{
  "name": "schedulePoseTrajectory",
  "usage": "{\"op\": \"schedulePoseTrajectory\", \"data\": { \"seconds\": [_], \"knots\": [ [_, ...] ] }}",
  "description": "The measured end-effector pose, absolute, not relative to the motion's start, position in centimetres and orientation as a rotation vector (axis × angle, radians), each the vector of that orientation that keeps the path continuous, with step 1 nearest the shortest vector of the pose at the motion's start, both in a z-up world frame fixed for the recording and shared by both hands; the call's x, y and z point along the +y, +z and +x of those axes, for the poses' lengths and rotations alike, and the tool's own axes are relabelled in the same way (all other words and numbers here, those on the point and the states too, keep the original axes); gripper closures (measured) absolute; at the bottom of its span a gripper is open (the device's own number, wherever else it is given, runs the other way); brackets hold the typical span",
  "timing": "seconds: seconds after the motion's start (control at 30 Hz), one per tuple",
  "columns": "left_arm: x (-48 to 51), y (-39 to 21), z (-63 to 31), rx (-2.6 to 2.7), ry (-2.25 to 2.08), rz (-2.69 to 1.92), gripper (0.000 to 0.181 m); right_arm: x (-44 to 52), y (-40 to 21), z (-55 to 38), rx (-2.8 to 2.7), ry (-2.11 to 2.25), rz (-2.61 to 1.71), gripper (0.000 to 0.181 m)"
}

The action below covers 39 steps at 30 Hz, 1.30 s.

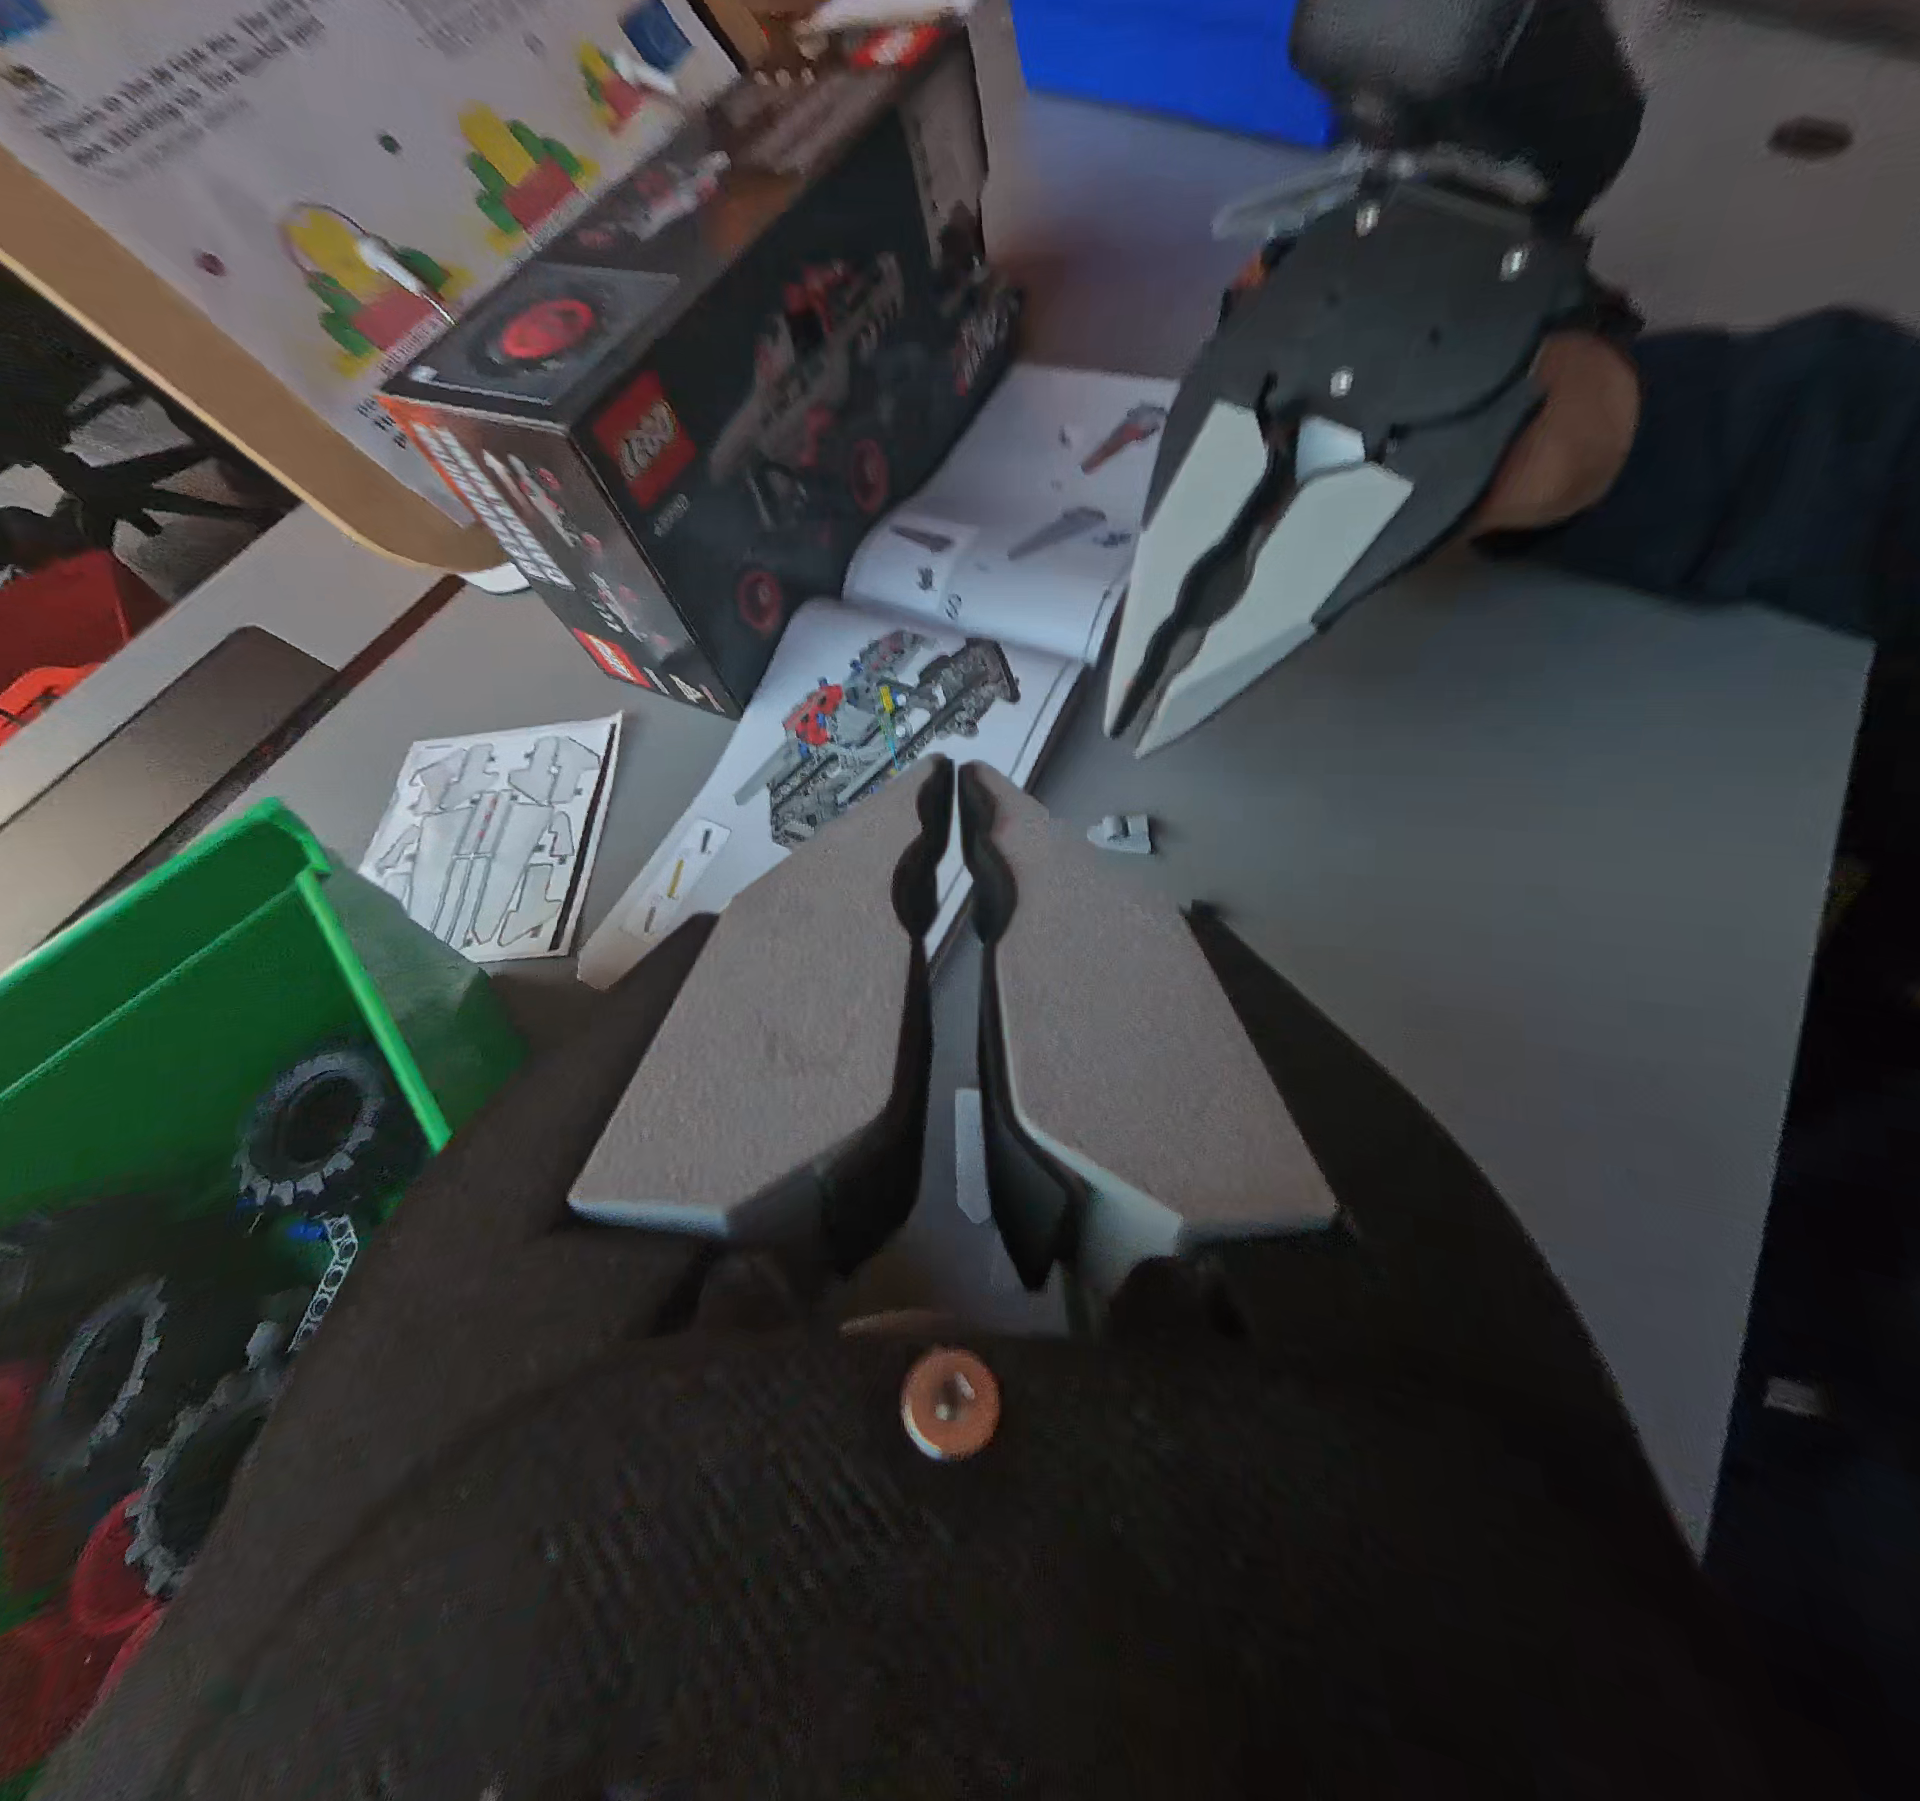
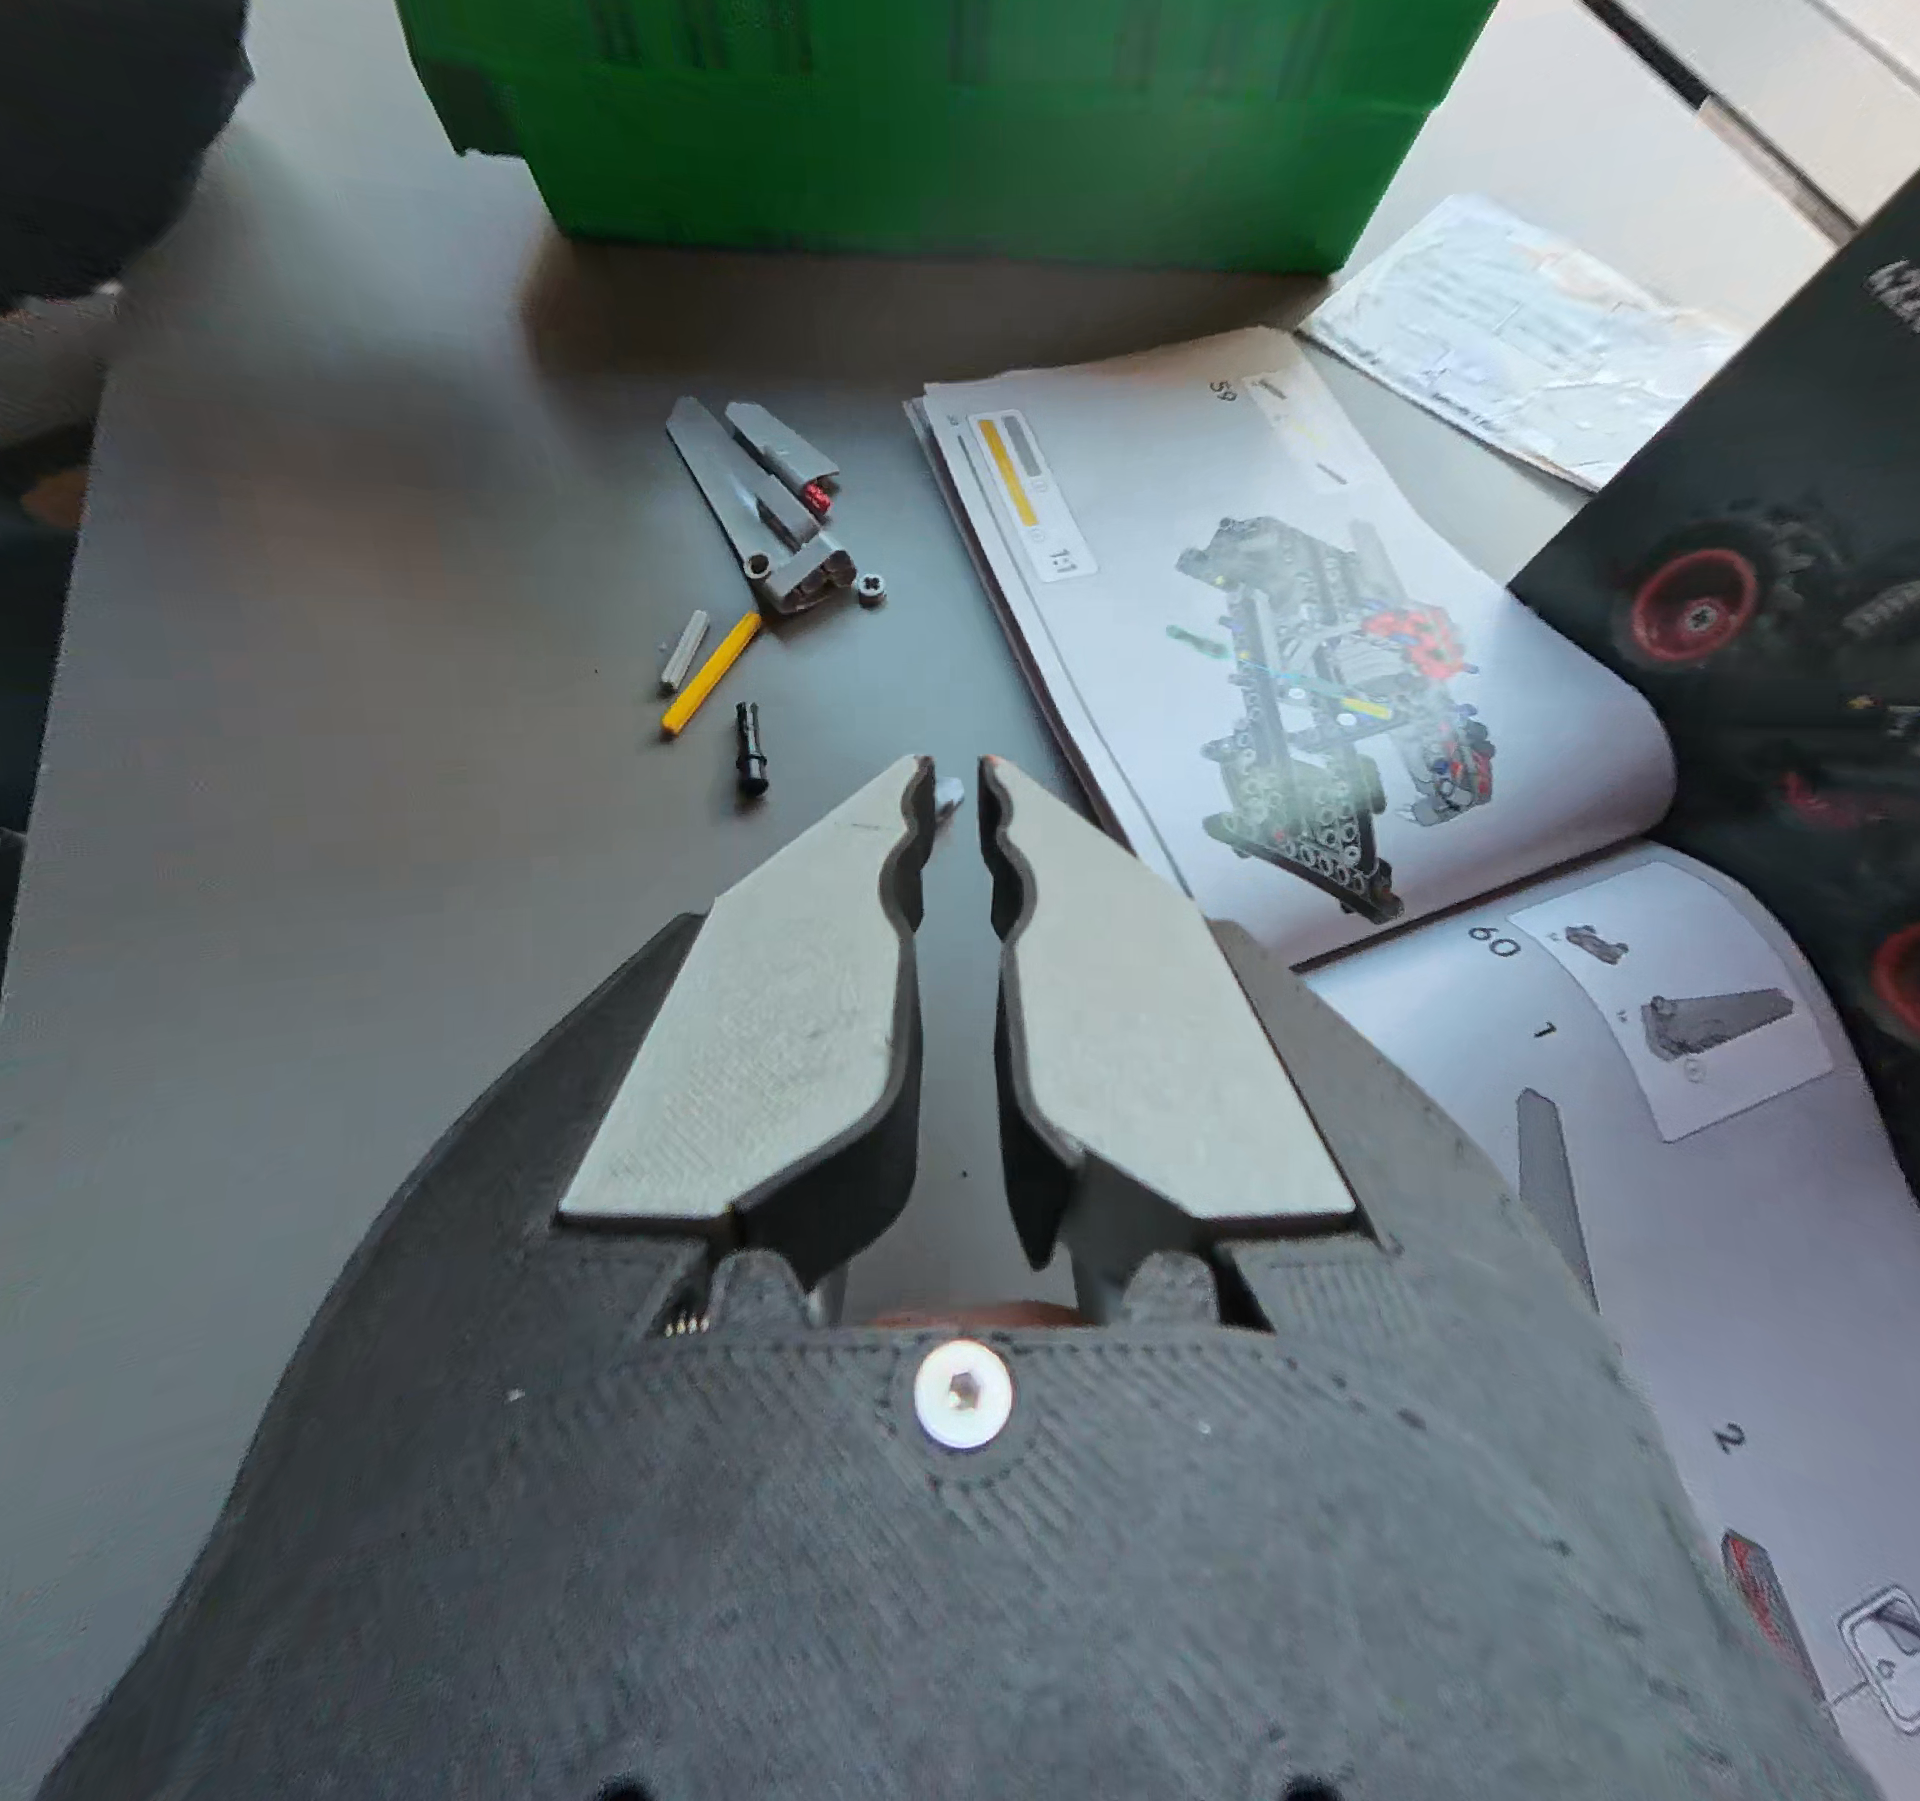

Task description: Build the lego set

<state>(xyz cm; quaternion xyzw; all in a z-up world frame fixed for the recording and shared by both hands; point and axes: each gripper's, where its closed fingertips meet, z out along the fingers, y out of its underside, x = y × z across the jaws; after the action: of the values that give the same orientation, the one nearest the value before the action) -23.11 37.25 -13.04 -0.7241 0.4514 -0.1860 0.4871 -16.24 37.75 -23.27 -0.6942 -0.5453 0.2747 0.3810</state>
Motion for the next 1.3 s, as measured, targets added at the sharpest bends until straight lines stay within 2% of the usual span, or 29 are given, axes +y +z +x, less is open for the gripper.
{"op": "schedulePoseTrajectory", "data": {
  "seconds": [0.13,0.27,0.47,0.57,0.9,1.13,1.3],
  "knots": [
    [36.7,-8.0,-25.6,0.961,-0.575,-1.631,0.181,37.3,-25.0,-16.7,-1.457,0.681,-1.809,0.171],
    [37.5,-4.6,-30.2,0.879,-0.469,-1.528,0.181,37.1,-26.2,-17.1,-1.480,0.683,-1.847,0.163],
    [40.7,-6.3,-34.8,0.755,-0.405,-1.570,0.181,37.3,-27.0,-17.2,-1.500,0.646,-1.879,0.167],
    [41.5,-7.2,-35.6,0.722,-0.429,-1.608,0.181,37.1,-27.0,-17.5,-1.507,0.657,-1.880,0.172],
    [41.9,-9.0,-35.5,0.748,-0.409,-1.664,0.181,37.3,-25.6,-18.9,-1.451,0.714,-1.843,0.173],
    [42.4,-9.7,-35.5,0.739,-0.430,-1.695,0.181,38.4,-21.8,-25.5,-1.508,0.814,-1.743,0.173],
    [42.3,-10.1,-35.0,0.758,-0.435,-1.698,0.181,37.8,-25.5,-30.2,-1.776,0.791,-1.817,0.172]
  ]
}}
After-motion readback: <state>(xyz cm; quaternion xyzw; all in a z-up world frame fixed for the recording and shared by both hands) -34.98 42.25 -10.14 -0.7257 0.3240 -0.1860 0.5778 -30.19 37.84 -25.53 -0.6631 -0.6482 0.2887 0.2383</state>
